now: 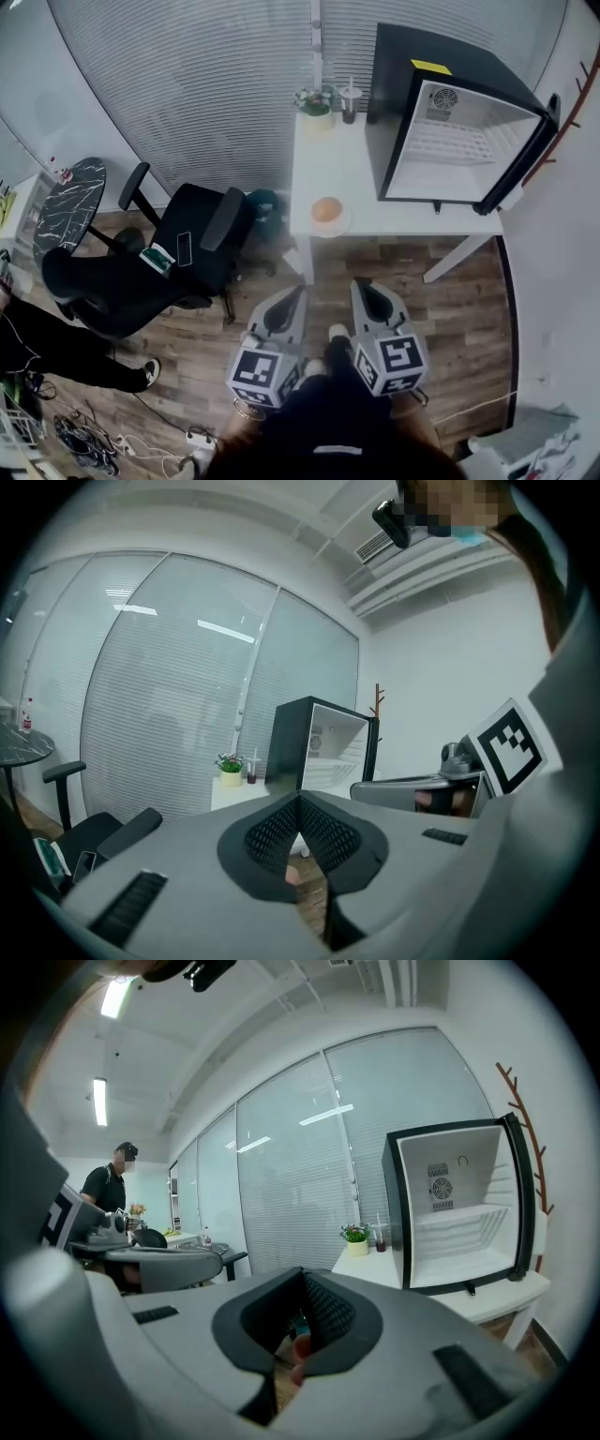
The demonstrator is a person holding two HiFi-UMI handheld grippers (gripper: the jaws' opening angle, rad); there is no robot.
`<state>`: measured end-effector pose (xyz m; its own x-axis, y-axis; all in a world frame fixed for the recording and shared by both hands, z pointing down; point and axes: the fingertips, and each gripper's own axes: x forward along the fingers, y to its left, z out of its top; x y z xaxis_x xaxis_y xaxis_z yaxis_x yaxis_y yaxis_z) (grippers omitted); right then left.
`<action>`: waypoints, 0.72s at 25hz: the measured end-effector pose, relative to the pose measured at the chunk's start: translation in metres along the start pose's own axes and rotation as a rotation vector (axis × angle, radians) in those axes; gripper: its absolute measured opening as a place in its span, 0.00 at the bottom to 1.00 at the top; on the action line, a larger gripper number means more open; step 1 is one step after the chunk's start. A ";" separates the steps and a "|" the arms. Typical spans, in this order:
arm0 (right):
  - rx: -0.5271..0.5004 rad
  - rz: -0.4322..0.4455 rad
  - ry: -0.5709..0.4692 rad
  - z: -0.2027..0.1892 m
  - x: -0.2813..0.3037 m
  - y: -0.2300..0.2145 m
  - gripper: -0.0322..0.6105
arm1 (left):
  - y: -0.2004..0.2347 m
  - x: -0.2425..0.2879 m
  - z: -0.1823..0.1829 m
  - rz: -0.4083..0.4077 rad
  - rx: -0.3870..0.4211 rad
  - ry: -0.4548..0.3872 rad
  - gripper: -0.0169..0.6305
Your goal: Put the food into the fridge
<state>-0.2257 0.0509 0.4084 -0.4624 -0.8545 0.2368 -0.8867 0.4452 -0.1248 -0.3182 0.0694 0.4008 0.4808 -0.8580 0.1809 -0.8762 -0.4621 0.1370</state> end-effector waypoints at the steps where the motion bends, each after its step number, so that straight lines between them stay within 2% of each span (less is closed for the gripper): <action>1: 0.003 0.004 0.001 0.000 0.004 -0.003 0.05 | 0.001 0.003 0.001 0.008 -0.002 0.001 0.04; 18: 0.150 0.075 0.088 -0.025 0.070 -0.052 0.05 | 0.019 0.062 0.006 0.097 -0.003 0.013 0.05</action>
<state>-0.2118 -0.0251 0.4555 -0.5310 -0.7911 0.3037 -0.8428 0.4558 -0.2862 -0.3049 0.0062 0.4092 0.3940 -0.8957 0.2063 -0.9186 -0.3762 0.1210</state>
